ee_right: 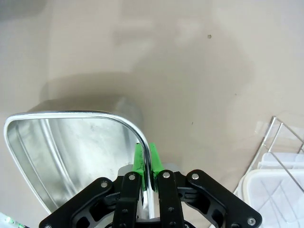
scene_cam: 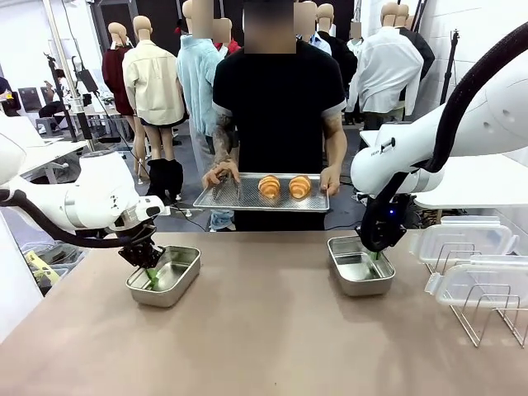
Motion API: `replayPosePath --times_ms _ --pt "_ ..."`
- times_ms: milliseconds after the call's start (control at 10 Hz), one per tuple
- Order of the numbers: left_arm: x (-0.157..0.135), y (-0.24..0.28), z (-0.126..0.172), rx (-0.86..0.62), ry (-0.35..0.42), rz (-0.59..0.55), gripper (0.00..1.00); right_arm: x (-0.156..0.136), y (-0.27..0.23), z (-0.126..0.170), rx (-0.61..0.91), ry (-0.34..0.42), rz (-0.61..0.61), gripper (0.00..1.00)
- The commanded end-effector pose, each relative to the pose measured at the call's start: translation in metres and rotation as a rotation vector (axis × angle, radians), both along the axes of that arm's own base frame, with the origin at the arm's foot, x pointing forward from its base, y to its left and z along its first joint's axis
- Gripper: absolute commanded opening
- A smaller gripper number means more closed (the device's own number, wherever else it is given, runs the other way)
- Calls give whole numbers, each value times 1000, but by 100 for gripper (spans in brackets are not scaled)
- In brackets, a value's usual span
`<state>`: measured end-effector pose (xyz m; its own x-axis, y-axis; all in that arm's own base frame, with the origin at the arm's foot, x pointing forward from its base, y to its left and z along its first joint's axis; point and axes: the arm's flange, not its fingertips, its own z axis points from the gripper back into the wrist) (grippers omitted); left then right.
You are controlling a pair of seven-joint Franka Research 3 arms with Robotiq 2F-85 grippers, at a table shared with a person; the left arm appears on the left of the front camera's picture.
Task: Place the bread in airtight containers.
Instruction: Lift both Airtight Container, then once an object is inside an Airtight Container , place the container in the center of the table.
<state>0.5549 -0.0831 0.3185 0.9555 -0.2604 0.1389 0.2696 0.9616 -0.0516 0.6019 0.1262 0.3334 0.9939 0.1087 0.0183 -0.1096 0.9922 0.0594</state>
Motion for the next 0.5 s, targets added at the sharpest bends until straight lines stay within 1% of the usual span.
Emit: replayPosePath --times_ms 0,400 --pt "2 0 1 7 -3 -9 0 0 0 0 3 -15 14 0" --pt "2 0 1 7 -3 -9 0 0 0 0 3 -15 14 0"
